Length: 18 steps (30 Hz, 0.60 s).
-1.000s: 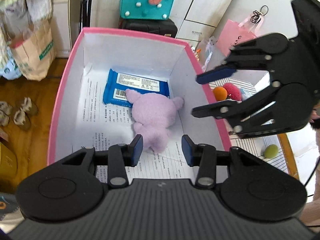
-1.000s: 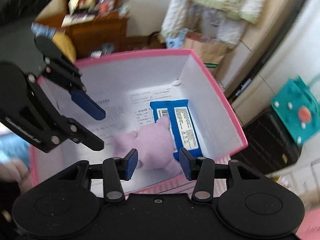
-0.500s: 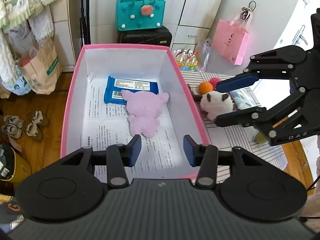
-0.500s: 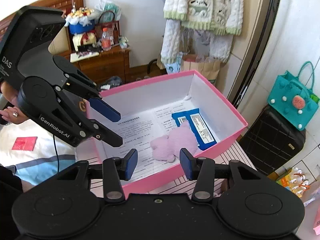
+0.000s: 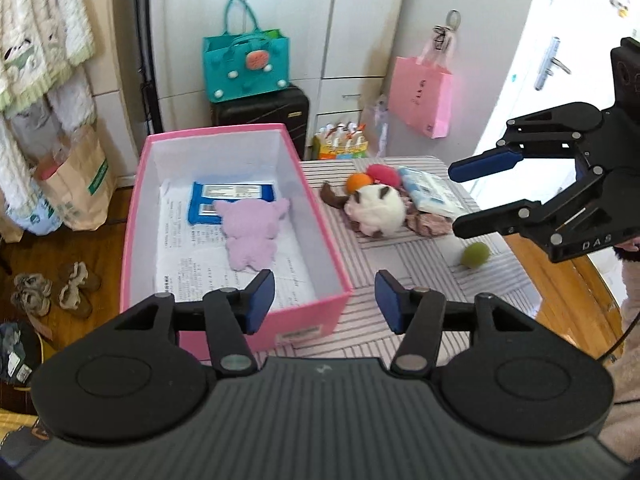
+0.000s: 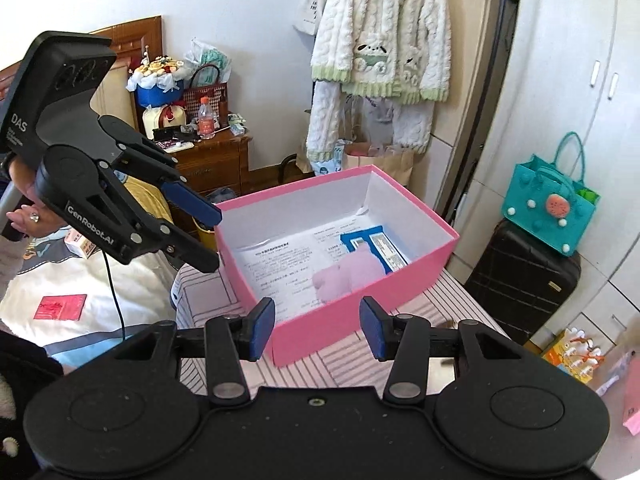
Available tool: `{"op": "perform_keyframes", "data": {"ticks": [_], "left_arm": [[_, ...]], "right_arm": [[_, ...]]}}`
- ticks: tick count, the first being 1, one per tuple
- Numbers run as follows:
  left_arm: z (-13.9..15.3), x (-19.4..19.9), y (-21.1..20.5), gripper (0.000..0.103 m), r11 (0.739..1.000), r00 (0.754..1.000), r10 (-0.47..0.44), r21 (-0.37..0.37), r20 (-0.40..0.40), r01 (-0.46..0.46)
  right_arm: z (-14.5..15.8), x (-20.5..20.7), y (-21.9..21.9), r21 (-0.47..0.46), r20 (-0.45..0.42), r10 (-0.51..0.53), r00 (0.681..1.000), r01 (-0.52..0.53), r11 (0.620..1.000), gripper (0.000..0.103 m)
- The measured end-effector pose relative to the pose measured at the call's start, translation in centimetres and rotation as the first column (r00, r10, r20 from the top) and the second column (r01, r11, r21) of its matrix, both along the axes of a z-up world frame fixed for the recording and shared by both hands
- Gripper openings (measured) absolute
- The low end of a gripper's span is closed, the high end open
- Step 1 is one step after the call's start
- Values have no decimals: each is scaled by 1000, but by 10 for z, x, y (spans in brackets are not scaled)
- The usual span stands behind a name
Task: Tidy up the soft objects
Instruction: 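Withdraw the open right tool up and out of the pink box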
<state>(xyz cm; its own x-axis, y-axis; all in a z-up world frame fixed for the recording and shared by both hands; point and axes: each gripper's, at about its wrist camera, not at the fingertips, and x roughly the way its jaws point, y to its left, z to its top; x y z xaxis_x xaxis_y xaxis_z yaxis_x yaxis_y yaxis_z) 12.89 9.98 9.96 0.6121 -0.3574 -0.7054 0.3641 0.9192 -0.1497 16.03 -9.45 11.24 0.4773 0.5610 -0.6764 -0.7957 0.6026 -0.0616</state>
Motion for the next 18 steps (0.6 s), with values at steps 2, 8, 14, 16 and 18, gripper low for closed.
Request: {"op": "perform_keyframes", "data": {"ticks": [2, 8, 14, 16, 18], "left_arm": [[0, -9, -6, 57, 1000, 1000, -22, 0, 10, 22], [-12, -27, -20, 58, 998, 998, -55, -7, 8, 55], [-31, -43, -30, 59, 998, 998, -56, -15, 5, 56], [-38, -46, -35, 60, 998, 998, -59, -11, 7, 59], [-46, -50, -41, 60, 998, 998, -64, -10, 8, 64]], "right_arm": [[-2, -11, -9, 6, 3, -11, 1000, 11, 1000, 54], [-21, -37, -37, 4, -19, -63, 998, 63, 998, 55], [-51, -57, -67, 23, -47, -136, 990, 137, 990, 56], [-62, -62, -76, 28, -62, -160, 985, 162, 986, 56], [-74, -64, -84, 35, -76, -185, 980, 188, 982, 56]]}}
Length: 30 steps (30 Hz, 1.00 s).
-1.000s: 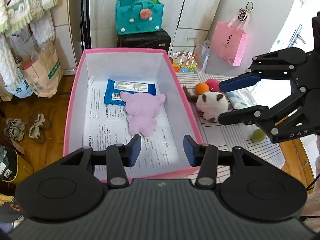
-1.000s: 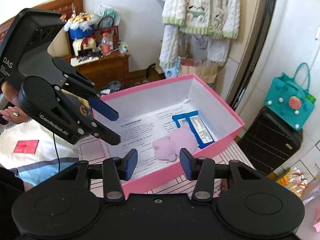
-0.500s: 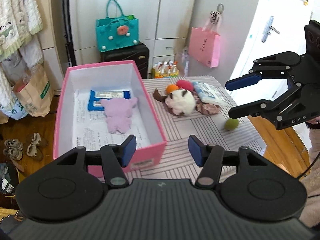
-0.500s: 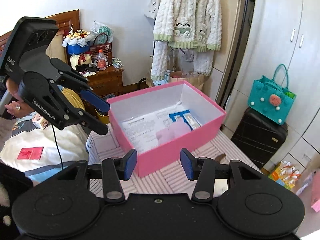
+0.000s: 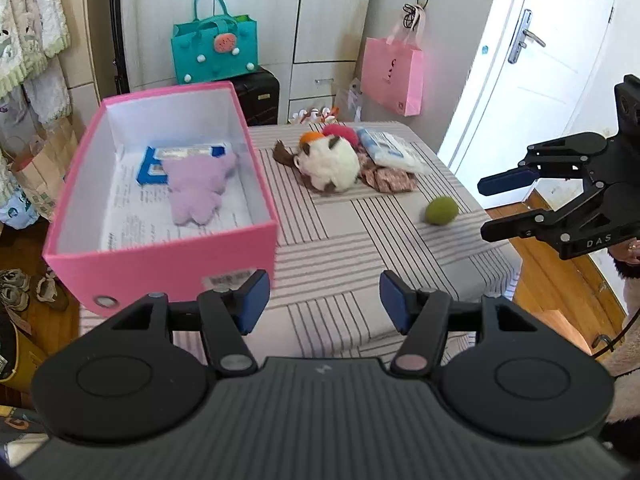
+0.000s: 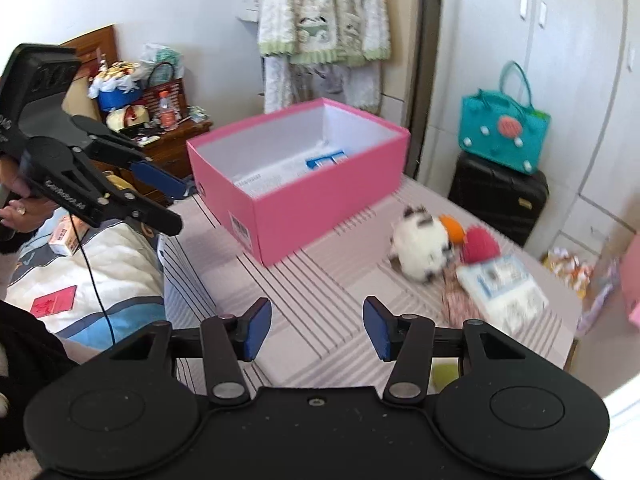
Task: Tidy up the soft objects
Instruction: 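Withdraw the open right tool up and out of the pink box, then close the left tool on the pink floral cloth while the right tool closes on the green sponge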
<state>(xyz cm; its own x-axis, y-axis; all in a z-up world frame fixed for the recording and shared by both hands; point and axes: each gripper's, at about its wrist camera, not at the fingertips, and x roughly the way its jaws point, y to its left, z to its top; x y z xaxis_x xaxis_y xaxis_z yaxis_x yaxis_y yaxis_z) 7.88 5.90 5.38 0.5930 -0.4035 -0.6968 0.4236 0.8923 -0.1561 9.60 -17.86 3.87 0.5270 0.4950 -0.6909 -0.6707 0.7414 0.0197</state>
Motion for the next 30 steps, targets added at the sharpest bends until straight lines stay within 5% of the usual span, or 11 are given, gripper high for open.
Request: {"op": "perform_keyframes", "data": {"ticks": [13, 30], "left_arm": [[-48, -8, -43, 61, 999, 998, 14, -51, 57, -11], [-75, 62, -107, 62, 997, 996, 17, -81, 86, -10]], "right_arm": [[-63, -7, -49, 70, -44, -171, 984, 174, 982, 58], [-74, 56, -80, 100, -4, -250, 968, 249, 963, 67]]}}
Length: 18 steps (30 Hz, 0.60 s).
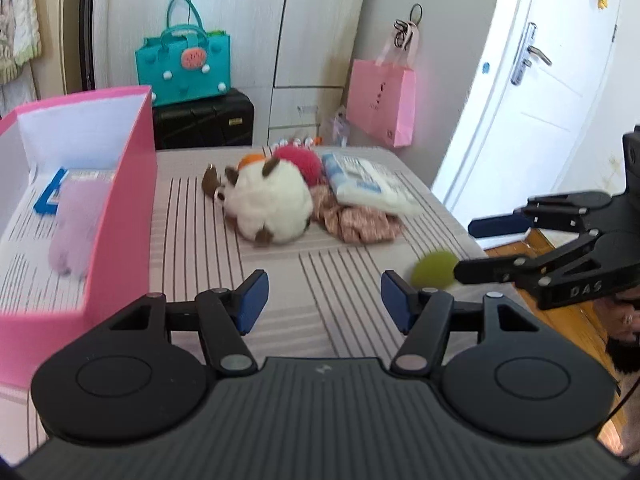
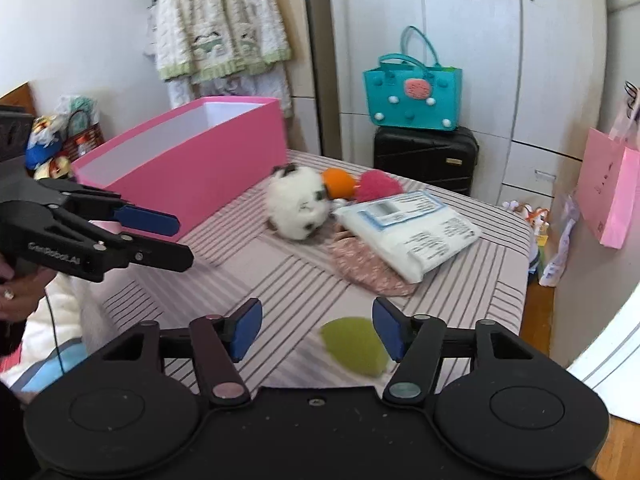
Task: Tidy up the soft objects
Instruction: 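Close the left tool on the pink floral cloth while the right tool closes on the green sponge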
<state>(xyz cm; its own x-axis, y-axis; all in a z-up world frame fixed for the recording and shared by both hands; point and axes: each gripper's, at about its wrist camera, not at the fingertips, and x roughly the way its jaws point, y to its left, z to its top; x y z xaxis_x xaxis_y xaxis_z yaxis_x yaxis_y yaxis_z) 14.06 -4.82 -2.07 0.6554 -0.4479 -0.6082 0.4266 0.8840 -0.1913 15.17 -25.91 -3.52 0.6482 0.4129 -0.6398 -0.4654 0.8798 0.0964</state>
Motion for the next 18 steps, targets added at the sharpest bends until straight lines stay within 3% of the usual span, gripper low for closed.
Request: {"op": "perform_keyframes", "data": {"ticks": [5, 13, 18], "left_arm": [[2, 18, -24, 64, 1000, 999, 2, 14, 50, -2], [-17, 46, -77, 64, 996, 995, -78, 37, 67, 76], [-33, 62, -102, 64, 995, 994, -77, 71, 75, 72]], "right_arm": [[-13, 11, -13, 45, -19, -40, 999, 41, 998, 67], [-40, 1, -19, -17, -39, -29, 999, 29, 999, 68], [-52, 6, -21, -19, -35, -16, 999, 16, 1000, 68]]}}
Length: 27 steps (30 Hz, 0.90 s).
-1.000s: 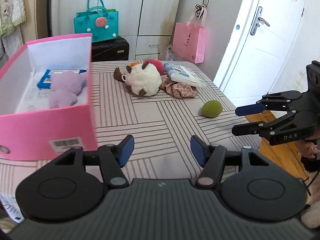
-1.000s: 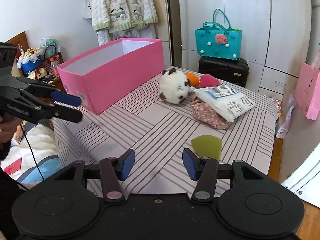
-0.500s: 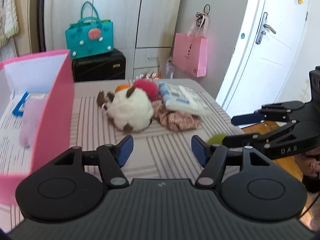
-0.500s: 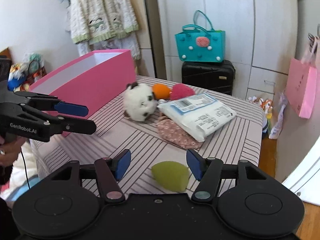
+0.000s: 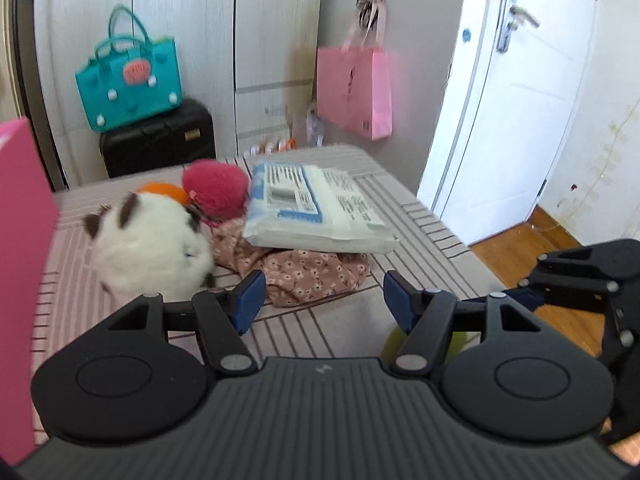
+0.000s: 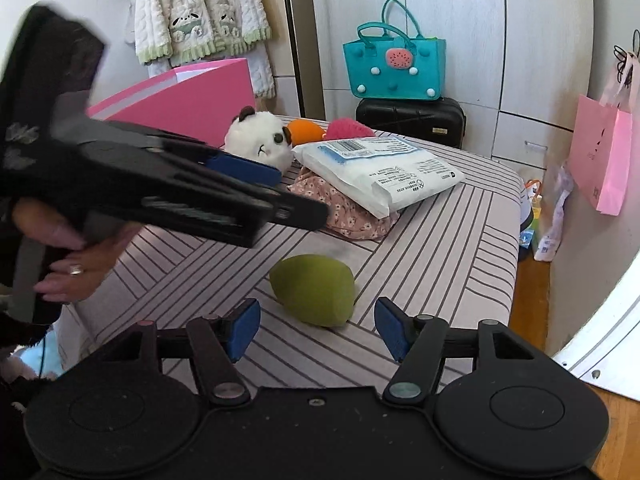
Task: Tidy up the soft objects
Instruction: 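Close the left tool on the pink floral cloth while the right tool closes on the green sponge, then lift the floral cloth with the left tool while the right tool carries the green sponge toward the box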
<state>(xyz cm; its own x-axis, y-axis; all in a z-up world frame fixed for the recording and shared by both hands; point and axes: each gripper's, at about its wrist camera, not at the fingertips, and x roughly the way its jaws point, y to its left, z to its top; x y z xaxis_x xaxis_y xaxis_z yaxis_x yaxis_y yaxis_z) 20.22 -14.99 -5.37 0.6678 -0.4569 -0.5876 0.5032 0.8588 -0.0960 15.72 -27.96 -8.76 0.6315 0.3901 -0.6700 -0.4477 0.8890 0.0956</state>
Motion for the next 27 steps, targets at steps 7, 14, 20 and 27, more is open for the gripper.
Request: {"op": "perform_keyframes", "data": {"ticks": [7, 14, 20, 27], "left_arm": [[-11, 24, -19, 64, 996, 997, 72, 58, -7, -71], [-22, 33, -18, 44, 991, 992, 122, 66, -31, -120], [-23, 29, -18, 9, 989, 993, 116, 90, -6, -115], [-14, 24, 3, 8, 994, 991, 98, -28, -89, -101]], "right_arm": [[-5, 6, 5, -14, 24, 45, 999, -44, 999, 46], [3, 8, -3, -10, 38, 60, 997, -59, 998, 45], [1, 12, -1, -15, 39, 62, 997, -62, 998, 45], [2, 12, 1, -25, 31, 44, 999, -43, 999, 45]]}}
